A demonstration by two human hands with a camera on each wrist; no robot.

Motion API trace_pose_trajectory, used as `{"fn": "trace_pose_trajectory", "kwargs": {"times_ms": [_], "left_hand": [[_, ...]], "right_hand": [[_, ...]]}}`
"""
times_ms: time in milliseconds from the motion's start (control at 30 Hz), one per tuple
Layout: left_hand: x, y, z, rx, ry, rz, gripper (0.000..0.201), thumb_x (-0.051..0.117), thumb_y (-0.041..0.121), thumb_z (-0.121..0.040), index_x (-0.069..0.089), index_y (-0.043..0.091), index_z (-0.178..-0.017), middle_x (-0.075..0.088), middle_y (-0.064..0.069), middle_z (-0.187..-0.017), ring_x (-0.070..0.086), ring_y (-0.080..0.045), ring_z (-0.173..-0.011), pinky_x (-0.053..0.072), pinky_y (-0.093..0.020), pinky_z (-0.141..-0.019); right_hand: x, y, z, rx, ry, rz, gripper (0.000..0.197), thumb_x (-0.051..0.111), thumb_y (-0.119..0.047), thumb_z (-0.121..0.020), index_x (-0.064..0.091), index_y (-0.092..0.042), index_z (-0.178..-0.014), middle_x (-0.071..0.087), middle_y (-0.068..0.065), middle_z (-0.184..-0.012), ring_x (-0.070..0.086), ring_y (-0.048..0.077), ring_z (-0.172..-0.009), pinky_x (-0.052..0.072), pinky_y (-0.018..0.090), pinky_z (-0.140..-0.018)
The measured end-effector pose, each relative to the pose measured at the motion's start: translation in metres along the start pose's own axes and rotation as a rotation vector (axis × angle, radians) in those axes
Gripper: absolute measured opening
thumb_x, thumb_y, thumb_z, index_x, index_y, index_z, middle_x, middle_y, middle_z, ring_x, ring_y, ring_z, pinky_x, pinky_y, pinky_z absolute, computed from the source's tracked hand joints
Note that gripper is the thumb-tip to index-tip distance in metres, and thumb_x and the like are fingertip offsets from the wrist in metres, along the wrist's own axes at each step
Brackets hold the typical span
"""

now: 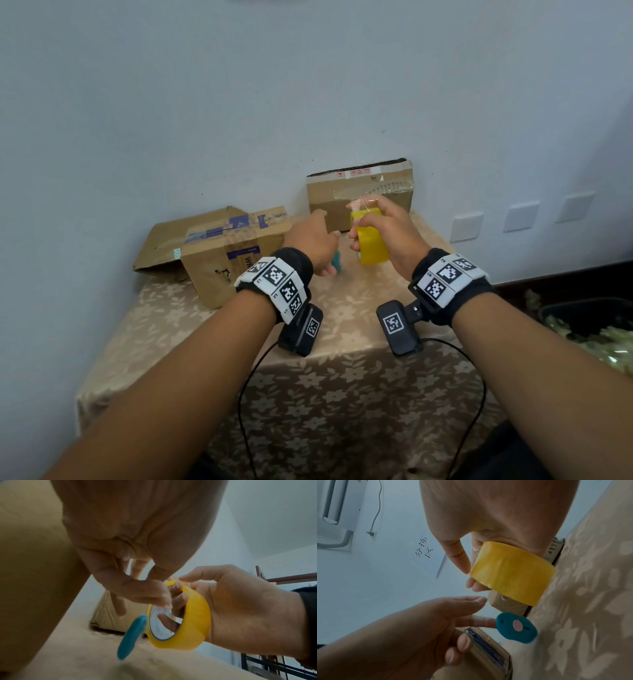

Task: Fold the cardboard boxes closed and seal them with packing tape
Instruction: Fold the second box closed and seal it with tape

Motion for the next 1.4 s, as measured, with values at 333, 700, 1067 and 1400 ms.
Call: {"fn": "trace_pose_trajectory", "kwargs": {"times_ms": [333, 700, 1067, 1400], "left_hand": [[-0.010, 0.009, -0.007, -0.041, 0.113, 0.469, 0.027, 0.044, 0.027, -0.107, 0.059, 0.007, -0.119, 0.058, -0.007, -0.094, 0.060, -0.017, -0.055, 0.045, -0.028, -0.045], [0.008, 0.000, 0.009, -0.337, -0.176, 0.757, 0.076, 0.026, 0.073, -0.099, 0.066, 0.009, -0.106, 0.066, -0.009, -0.097, 0.060, -0.017, -0.063, 0.062, -0.032, -0.061], [0.013, -0.005, 0.006, -0.405, -0.131, 0.870, 0.055, 0.042, 0.056, -0.104, 0.065, 0.010, -0.086, 0.067, -0.005, -0.079, 0.039, -0.008, -0.046, 0.050, -0.023, -0.051], [0.003, 0.002, -0.003, -0.286, 0.137, 0.953, 0.017, 0.061, 0.029, -0.098, 0.066, 0.014, -0.101, 0.059, -0.008, -0.090, 0.040, -0.009, -0.047, 0.049, -0.021, -0.046]], "right_hand": [[0.002, -0.007, 0.002, -0.071, -0.010, -0.075, 0.027, 0.053, 0.006, -0.084, 0.070, -0.003, -0.103, 0.059, 0.019, -0.064, 0.053, 0.027, -0.052, 0.050, 0.033, -0.059], [0.007, -0.023, 0.008, -0.223, -0.031, -0.088, 0.031, 0.048, 0.011, -0.080, 0.070, 0.003, -0.100, 0.054, 0.015, -0.056, 0.048, 0.027, -0.051, 0.047, 0.029, -0.051], [0.009, -0.027, 0.009, -0.262, -0.072, -0.084, 0.030, 0.051, 0.004, -0.075, 0.070, -0.001, -0.097, 0.053, 0.017, -0.056, 0.047, 0.027, -0.053, 0.047, 0.029, -0.051], [0.011, -0.025, 0.010, -0.266, -0.119, -0.039, 0.031, 0.051, 0.002, -0.073, 0.069, 0.006, -0.098, 0.054, 0.014, -0.053, 0.046, 0.025, -0.046, 0.047, 0.030, -0.051]]}}
Point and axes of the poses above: each hand's wrist, its own z-axis away from the middle knuckle, its own x-axis out of the palm, y = z × x, the point moved 5 cm from there along -z, towards the middle knuckle
